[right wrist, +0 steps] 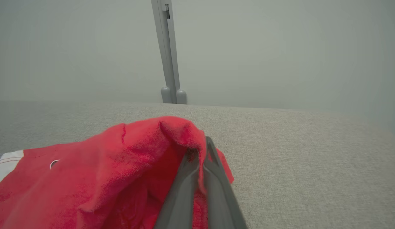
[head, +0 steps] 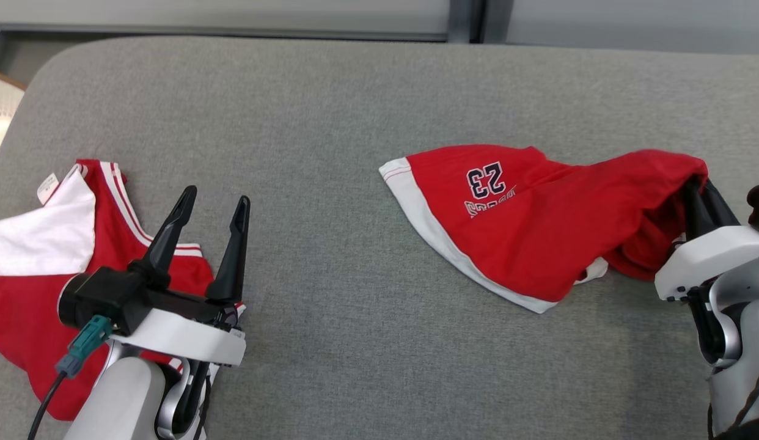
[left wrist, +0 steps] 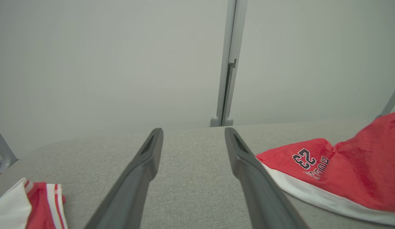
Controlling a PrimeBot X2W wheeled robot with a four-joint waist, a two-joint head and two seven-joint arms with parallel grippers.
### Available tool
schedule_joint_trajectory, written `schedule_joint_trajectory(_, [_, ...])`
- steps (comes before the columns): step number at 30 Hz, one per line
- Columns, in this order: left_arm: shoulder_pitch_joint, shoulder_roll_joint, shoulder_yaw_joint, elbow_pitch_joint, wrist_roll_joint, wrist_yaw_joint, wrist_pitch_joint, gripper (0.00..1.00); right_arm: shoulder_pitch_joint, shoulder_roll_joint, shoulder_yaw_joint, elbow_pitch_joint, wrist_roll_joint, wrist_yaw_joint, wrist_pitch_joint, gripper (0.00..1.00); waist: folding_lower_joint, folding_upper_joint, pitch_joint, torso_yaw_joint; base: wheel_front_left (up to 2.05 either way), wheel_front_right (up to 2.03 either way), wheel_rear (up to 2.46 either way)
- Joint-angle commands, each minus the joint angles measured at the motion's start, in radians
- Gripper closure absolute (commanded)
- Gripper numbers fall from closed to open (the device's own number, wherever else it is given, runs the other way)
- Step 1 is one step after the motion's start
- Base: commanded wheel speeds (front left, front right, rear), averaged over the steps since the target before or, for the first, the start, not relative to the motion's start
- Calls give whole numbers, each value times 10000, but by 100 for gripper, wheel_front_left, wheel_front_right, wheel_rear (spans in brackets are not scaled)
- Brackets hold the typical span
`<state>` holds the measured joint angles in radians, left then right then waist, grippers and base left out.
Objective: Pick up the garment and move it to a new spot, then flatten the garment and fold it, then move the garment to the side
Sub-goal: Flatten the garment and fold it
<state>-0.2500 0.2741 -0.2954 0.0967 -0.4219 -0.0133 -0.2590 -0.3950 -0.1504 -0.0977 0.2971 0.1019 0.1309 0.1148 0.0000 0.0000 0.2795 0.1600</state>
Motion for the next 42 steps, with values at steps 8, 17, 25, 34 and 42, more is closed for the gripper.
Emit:
schedule_joint_trajectory(8, [-271,-229,372,359,239,-322,-66,0,39,199,55,614,-159,-3,-1000,0,0,0,317,91,0,0,0])
schedule_joint_trajectory(17, [234,-371,1074,416,504,-394,-69,0,1753,413,538,-944,132,-3,-1475,0,0,0,-402,-352,0,0,0])
schedule_joint_trajectory(25, [1093,-428,1583,377,689,-279,-70,0,3080,632,1202,-2719,90,-3,-1102,0,0,0,-1251,-735,0,0,0])
schedule_joint_trajectory(34, [1515,-477,1576,306,843,-290,-60,0,3857,743,1431,-3609,2,-3,-538,0,0,0,-1466,-809,0,0,0])
schedule_joint_trajectory(42, [1499,-495,1494,258,870,-331,-60,0,3886,793,1397,-3775,35,-3,-445,0,0,0,-1358,-785,0,0,0])
